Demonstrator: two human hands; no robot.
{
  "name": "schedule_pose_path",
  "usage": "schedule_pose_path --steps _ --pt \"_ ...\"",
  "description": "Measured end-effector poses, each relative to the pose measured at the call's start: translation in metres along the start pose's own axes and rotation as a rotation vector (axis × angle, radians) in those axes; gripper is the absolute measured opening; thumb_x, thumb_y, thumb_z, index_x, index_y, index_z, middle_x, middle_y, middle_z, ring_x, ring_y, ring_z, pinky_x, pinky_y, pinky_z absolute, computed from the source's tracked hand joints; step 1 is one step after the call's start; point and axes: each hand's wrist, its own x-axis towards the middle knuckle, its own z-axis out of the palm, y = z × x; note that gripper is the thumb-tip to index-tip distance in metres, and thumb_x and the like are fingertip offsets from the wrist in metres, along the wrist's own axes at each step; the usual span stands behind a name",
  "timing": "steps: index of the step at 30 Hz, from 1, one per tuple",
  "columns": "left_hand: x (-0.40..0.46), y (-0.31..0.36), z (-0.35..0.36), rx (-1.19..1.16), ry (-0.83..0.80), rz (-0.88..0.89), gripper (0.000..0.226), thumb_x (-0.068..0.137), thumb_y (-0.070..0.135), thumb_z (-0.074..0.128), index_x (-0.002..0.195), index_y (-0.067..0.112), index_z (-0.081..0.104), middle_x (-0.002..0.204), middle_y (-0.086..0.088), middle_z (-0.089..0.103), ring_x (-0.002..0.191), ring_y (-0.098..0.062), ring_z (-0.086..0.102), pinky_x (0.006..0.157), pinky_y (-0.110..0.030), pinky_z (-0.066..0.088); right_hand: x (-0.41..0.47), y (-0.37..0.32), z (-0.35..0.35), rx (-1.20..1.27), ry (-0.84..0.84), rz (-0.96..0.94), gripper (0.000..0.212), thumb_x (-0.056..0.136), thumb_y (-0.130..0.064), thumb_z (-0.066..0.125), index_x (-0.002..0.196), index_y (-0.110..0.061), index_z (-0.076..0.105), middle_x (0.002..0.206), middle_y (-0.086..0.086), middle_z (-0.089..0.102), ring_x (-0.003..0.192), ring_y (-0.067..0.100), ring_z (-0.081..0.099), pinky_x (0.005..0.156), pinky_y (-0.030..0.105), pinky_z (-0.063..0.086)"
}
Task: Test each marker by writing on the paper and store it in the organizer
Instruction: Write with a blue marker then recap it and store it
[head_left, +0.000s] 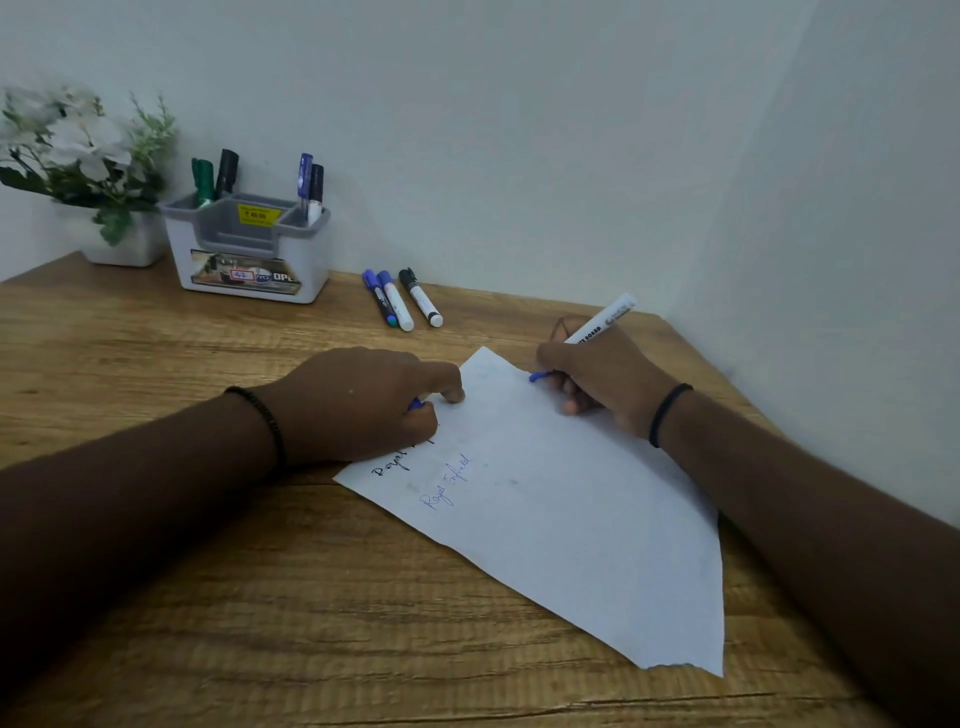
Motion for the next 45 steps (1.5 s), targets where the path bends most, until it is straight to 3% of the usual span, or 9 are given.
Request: schedule_pose_path --steps 6,15,21,25,28,32,36,42,45 --pt "0.001 -0.001 0.000 -0.004 0.001 -0.001 0.032 0.094 0.037 0.042 0.125 0.046 0.044 0.093 0.011 0.058 0.076 -0.006 0.053 0.066 -0.025 0.044 0.002 -0.001 0.003 0.011 -0.034 -0.007 0.020 0.083 -0.008 0.068 0.070 -0.013 0.054 0.066 0.009 0.061 0.048 0.015 0.047 0.042 0.022 0.046" --pt "0.001 0.001 0.000 -0.004 -0.003 -0.005 0.033 0.094 0.036 0.043 0.125 0.045 0.044 0.096 0.012 0.057 0.078 -0.006 0.052 0.064 -0.023 0.041 0.000 -0.002 0.001 -0.022 -0.017 -0.014 0.016 0.080 -0.008 0.067 0.070 -0.013 0.057 0.067 0.009 0.064 0.053 0.019 0.046 0.043 0.023 0.044" --pt "0.001 0.000 0.000 -0.008 -0.009 -0.011 0.033 0.094 0.037 0.043 0.125 0.045 0.044 0.098 0.010 0.059 0.079 -0.007 0.054 0.066 -0.024 0.043 -0.004 0.001 -0.006 -0.076 0.002 -0.030 0.017 0.082 -0.007 0.066 0.070 -0.013 0.055 0.063 0.009 0.060 0.045 0.016 0.044 0.040 0.021 0.040" --pt "0.001 -0.001 0.000 0.005 -0.001 -0.004 0.032 0.094 0.037 0.042 0.125 0.046 0.044 0.098 0.011 0.058 0.078 -0.006 0.053 0.066 -0.024 0.043 -0.009 -0.003 -0.007 0.079 -0.063 -0.137 0.020 0.082 -0.001 0.066 0.069 -0.011 0.054 0.066 0.010 0.052 0.053 0.017 0.043 0.048 0.027 0.044" --pt "0.002 -0.001 0.000 0.001 0.003 -0.006 0.032 0.094 0.037 0.043 0.125 0.045 0.044 0.095 0.010 0.058 0.078 -0.006 0.053 0.065 -0.024 0.042 -0.010 -0.002 -0.001 0.081 -0.119 -0.105 0.014 0.086 -0.007 0.067 0.074 -0.010 0.061 0.072 0.008 0.057 0.058 0.015 0.051 0.055 0.027 0.050" --pt "0.001 0.000 -0.001 0.005 -0.007 -0.006 0.032 0.094 0.037 0.043 0.126 0.045 0.044 0.099 0.009 0.060 0.080 -0.007 0.054 0.067 -0.023 0.043 -0.005 0.001 -0.003 0.149 -0.071 0.004 0.021 0.087 -0.007 0.061 0.067 -0.011 0.055 0.072 0.010 0.058 0.055 0.018 0.050 0.052 0.029 0.050" --pt "0.000 0.000 0.000 0.006 0.004 -0.009 0.032 0.094 0.037 0.043 0.124 0.045 0.044 0.097 0.010 0.059 0.078 -0.006 0.053 0.066 -0.024 0.043 -0.004 0.002 -0.004 0.038 -0.036 -0.008 0.018 0.084 -0.007 0.059 0.067 -0.010 0.052 0.067 0.011 0.054 0.051 0.018 0.047 0.046 0.025 0.045" --pt "0.002 -0.001 0.002 0.008 -0.007 -0.010 0.031 0.093 0.038 0.043 0.124 0.045 0.044 0.096 0.011 0.059 0.077 -0.006 0.053 0.068 -0.025 0.044 -0.004 0.001 -0.003 0.041 -0.028 -0.027 0.008 0.082 -0.004 0.060 0.075 -0.006 0.057 0.068 0.015 0.057 0.049 0.019 0.048 0.045 0.025 0.045" --pt "0.003 -0.001 0.001 0.025 -0.014 -0.008 0.030 0.093 0.038 0.043 0.123 0.045 0.044 0.093 0.011 0.058 0.077 -0.006 0.053 0.066 -0.025 0.043 -0.005 -0.005 -0.004 0.093 -0.062 -0.050 0.014 0.084 -0.004 0.061 0.071 -0.007 0.054 0.065 0.013 0.058 0.049 0.020 0.049 0.046 0.027 0.046"
